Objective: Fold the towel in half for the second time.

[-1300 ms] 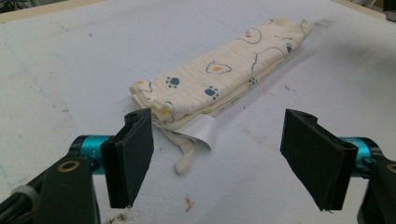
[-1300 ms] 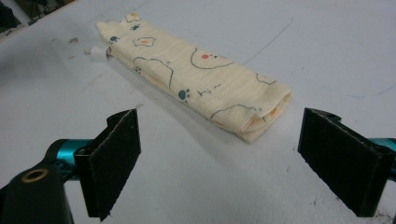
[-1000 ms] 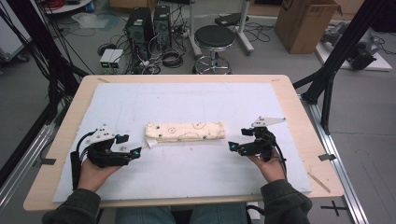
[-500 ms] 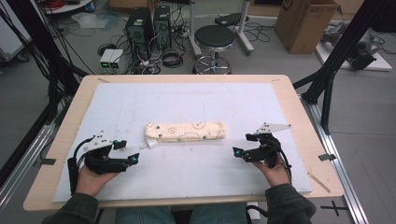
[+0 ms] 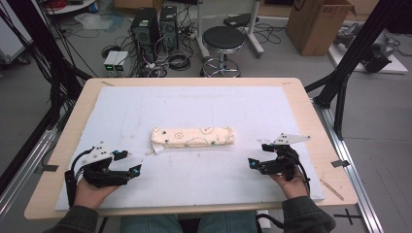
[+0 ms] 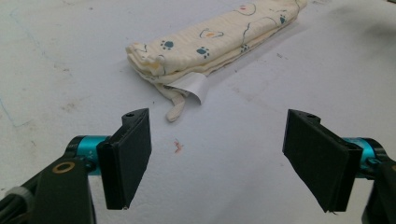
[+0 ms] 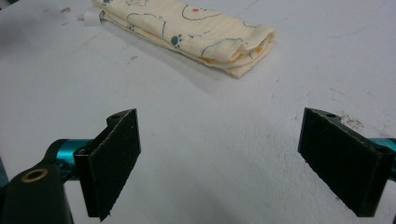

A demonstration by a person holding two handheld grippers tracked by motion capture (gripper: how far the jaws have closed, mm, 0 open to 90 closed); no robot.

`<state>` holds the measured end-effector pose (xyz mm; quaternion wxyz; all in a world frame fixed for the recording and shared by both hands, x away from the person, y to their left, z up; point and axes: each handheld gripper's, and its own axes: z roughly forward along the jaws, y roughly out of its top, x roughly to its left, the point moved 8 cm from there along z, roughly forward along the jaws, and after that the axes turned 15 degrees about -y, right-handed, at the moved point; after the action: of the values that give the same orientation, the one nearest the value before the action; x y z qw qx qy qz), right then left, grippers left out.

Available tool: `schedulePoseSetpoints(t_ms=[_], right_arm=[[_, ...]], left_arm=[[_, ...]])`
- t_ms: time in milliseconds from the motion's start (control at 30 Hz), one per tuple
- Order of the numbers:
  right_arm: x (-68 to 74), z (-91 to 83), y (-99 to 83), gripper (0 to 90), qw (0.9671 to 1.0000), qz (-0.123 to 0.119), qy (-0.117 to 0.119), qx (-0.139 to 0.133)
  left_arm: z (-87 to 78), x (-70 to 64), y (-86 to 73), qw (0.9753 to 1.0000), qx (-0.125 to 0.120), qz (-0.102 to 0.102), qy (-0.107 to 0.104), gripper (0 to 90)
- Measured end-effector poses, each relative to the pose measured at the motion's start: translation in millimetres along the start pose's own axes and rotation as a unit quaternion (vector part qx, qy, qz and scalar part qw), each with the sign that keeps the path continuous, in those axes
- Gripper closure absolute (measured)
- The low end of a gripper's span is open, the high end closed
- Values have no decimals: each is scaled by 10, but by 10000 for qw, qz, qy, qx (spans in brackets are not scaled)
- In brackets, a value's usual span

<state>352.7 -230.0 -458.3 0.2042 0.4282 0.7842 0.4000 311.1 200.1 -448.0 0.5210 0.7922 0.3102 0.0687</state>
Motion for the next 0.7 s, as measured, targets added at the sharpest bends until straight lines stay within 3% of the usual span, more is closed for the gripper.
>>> schedulePoseSetpoints(t_ms=[700], right_arm=[[-36, -212, -208, 123, 10000, 51, -69, -40]], left_arm=[[-139, -92, -186, 9998, 105, 42, 143, 243]])
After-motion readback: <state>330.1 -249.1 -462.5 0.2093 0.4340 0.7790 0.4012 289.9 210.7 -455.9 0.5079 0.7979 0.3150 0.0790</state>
